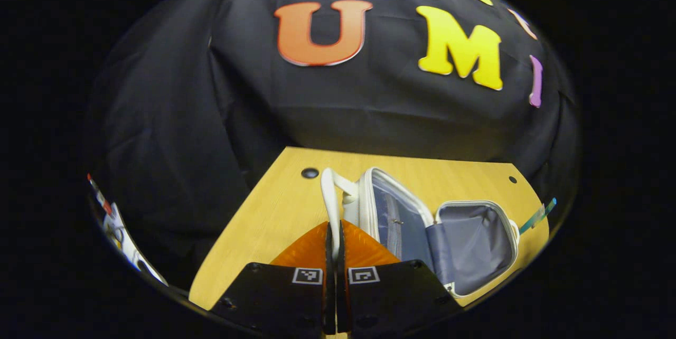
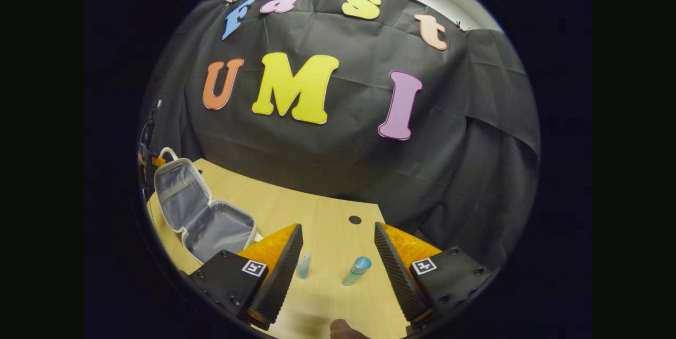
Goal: First open the suitcase, pack the skin care products into it, and then close the suitcase.
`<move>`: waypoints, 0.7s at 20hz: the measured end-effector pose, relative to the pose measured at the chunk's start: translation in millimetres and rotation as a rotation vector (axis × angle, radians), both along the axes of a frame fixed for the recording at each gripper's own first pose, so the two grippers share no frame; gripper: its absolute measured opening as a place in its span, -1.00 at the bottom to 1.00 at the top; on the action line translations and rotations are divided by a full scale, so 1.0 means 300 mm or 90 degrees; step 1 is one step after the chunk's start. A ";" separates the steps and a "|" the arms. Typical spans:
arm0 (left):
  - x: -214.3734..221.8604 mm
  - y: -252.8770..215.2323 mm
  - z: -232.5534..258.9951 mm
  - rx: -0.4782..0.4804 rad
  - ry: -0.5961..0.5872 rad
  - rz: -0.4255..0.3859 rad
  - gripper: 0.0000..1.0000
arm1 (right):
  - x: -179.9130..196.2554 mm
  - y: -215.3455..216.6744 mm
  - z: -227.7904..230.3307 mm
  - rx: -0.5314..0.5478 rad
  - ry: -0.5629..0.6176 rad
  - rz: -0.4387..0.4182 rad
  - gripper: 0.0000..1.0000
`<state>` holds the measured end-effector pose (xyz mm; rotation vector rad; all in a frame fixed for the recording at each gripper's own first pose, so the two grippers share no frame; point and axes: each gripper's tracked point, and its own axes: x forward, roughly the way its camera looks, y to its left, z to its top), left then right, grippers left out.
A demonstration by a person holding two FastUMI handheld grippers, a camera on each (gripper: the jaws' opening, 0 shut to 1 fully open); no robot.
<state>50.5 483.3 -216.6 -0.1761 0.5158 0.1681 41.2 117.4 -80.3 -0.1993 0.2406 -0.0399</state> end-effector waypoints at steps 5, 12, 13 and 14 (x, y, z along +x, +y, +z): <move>-0.027 0.082 -0.294 -0.219 0.044 0.063 -0.89 | -0.017 -0.017 -0.024 -0.023 0.019 -0.010 0.59; -0.024 0.120 -0.383 -0.295 0.029 0.128 -0.53 | -0.053 -0.045 -0.045 -0.040 0.026 -0.015 0.60; -0.039 0.127 -0.361 -0.296 0.023 0.132 -0.14 | -0.059 -0.047 -0.046 -0.041 0.024 -0.012 0.60; -0.046 0.129 -0.347 -0.288 0.014 0.137 0.25 | -0.061 -0.049 -0.039 -0.042 0.019 -0.009 0.60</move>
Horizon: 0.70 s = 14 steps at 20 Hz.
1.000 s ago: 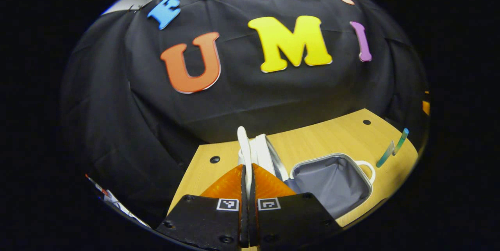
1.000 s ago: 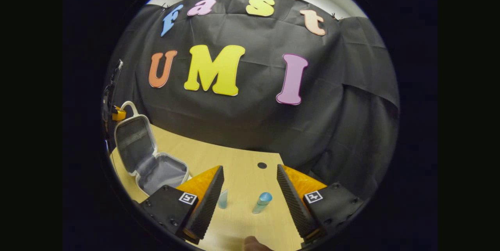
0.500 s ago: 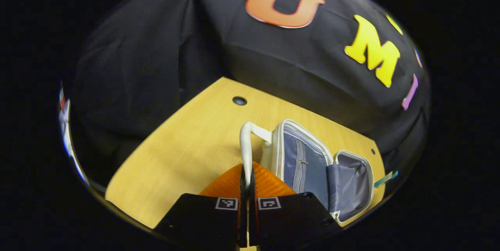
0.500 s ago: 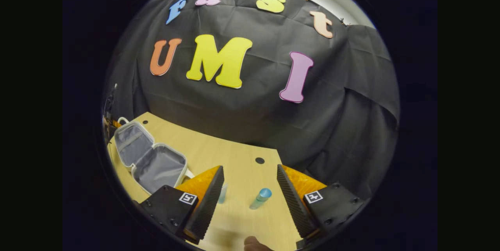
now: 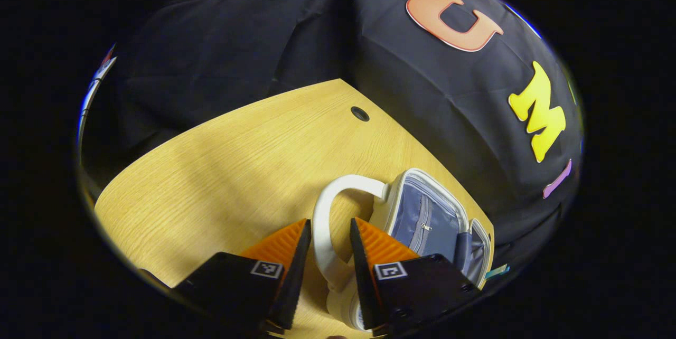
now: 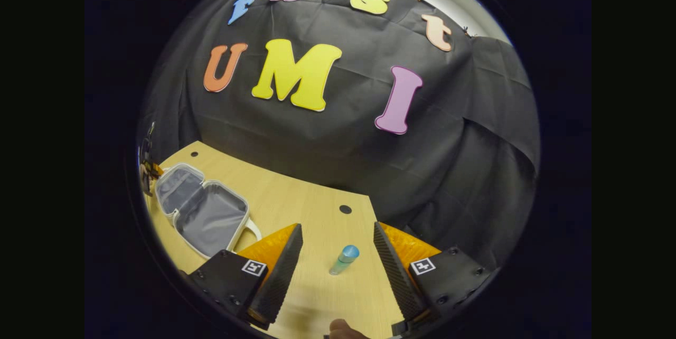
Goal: First open the suitcase, pack the skin care products into it, and then close the suitcase.
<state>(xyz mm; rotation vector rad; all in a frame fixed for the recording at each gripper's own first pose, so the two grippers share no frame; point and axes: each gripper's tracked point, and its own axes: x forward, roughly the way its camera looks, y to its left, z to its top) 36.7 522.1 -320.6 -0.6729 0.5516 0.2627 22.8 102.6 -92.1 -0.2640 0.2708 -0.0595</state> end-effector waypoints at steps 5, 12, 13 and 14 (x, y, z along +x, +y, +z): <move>-0.057 -0.089 0.188 0.126 -0.028 -0.003 1.00 | -0.012 -0.036 0.002 0.010 -0.019 0.029 0.60; -0.103 -0.574 0.519 0.269 -0.116 -0.044 0.96 | 0.012 -0.200 0.009 0.015 -0.050 0.072 0.60; -0.089 -0.678 0.541 0.269 -0.133 -0.062 0.96 | 0.018 -0.233 0.001 0.020 -0.047 0.076 0.59; -0.083 -0.788 0.559 0.269 -0.145 -0.081 0.96 | 0.025 -0.259 0.000 0.027 -0.045 0.081 0.60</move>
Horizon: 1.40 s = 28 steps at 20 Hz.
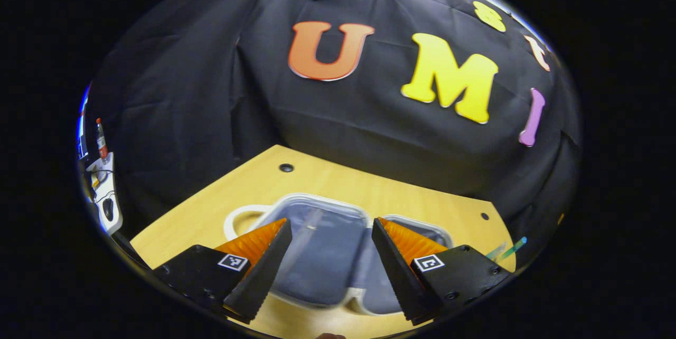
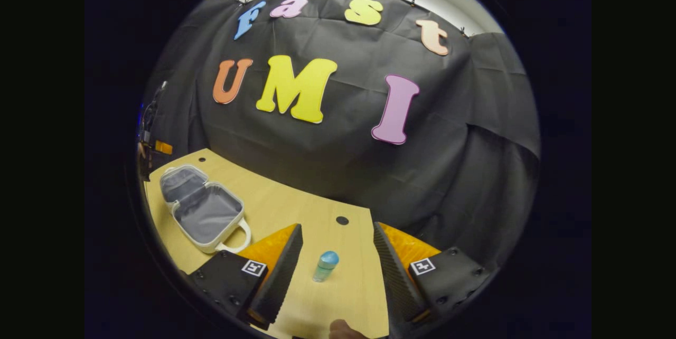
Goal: First open the suitcase, pack the skin care products into it, and then close the suitcase.
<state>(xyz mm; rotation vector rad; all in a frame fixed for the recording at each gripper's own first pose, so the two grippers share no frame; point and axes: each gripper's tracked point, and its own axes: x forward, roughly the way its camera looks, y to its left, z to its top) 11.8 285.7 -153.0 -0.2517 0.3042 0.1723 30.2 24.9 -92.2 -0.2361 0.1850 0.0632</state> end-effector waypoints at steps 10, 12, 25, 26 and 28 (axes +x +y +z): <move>0.029 -0.908 -0.187 0.030 0.071 -0.244 0.96 | 0.057 -0.262 -0.076 0.007 0.029 0.022 0.60; 0.044 -1.022 -0.258 0.047 0.086 -0.280 0.96 | 0.068 -0.312 -0.097 0.003 0.038 0.019 0.60; 0.363 -1.180 -0.658 0.074 0.137 -0.290 0.53 | 0.098 -0.478 -0.308 -0.050 0.117 -0.010 0.59; 0.372 -1.184 -0.675 0.070 0.138 -0.293 0.43 | 0.105 -0.471 -0.312 -0.049 0.123 -0.007 0.60; 0.380 -1.181 -0.710 0.062 0.153 -0.292 0.28 | 0.108 -0.457 -0.318 -0.049 0.131 0.000 0.60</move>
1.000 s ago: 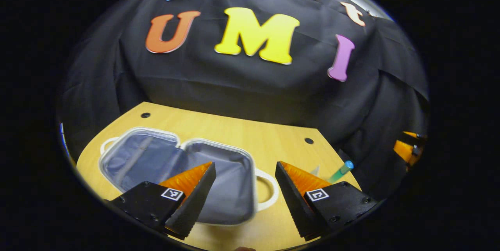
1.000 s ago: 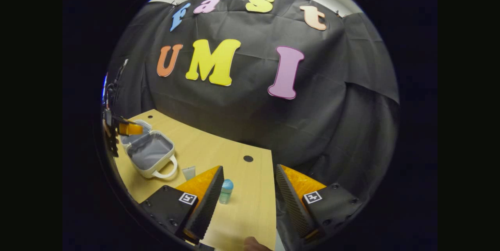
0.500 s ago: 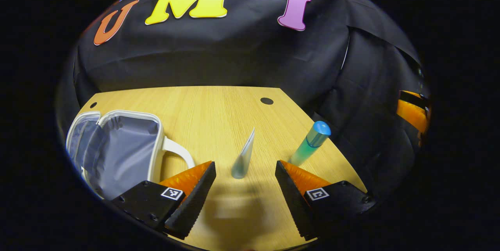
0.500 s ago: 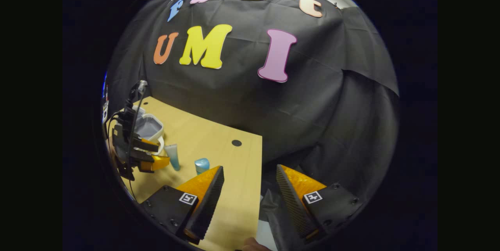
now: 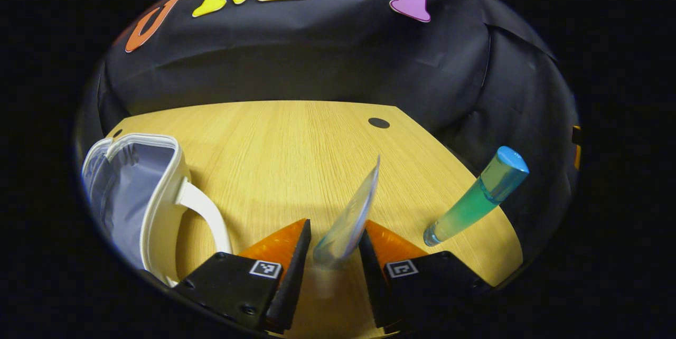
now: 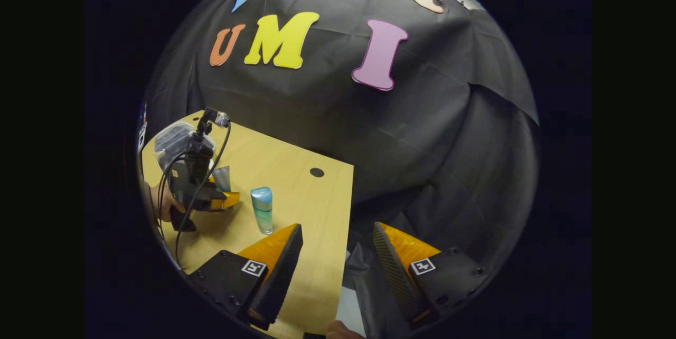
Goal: First open the suitcase, pack the skin care products into it, and then close the suitcase.
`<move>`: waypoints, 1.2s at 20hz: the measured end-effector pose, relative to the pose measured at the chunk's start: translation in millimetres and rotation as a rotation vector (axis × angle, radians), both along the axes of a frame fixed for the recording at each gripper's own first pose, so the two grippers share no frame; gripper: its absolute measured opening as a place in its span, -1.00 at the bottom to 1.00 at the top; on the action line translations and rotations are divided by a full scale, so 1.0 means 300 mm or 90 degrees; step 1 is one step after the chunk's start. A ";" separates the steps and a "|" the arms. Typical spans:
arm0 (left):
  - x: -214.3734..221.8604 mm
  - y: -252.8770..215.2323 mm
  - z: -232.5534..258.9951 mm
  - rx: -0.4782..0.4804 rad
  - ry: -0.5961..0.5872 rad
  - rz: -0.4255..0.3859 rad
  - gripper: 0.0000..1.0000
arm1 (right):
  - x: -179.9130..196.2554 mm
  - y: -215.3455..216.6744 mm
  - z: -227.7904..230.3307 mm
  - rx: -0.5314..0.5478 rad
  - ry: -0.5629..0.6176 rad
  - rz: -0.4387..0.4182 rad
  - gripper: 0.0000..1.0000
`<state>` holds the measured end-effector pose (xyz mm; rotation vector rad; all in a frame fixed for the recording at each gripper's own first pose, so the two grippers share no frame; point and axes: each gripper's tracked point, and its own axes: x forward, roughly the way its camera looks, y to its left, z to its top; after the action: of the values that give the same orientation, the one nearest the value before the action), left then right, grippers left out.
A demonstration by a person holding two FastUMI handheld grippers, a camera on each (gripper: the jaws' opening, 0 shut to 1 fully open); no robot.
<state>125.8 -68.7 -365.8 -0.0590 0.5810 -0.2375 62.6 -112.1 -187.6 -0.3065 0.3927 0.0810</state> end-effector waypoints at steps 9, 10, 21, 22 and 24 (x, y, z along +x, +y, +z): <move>-0.143 0.090 0.220 0.019 -0.026 -0.003 -0.23 | 0.100 0.328 -0.132 0.095 0.051 0.104 0.60; -0.177 0.112 0.258 0.021 -0.028 0.002 -0.23 | 0.126 0.367 -0.160 0.098 0.057 0.111 0.60; -0.555 0.423 0.625 -0.011 -0.038 0.130 -0.24 | 0.326 0.535 -0.424 0.067 0.063 0.110 0.61; -0.576 0.448 0.645 -0.016 -0.040 0.143 -0.24 | 0.338 0.537 -0.434 0.074 0.058 0.106 0.60; -0.606 0.503 0.660 -0.022 -0.039 0.166 -0.24 | 0.354 0.532 -0.439 0.091 0.038 0.094 0.48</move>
<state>-56.1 82.1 -167.9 -0.1588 0.5020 0.0038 168.7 47.4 -319.2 -0.1924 0.4207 0.2618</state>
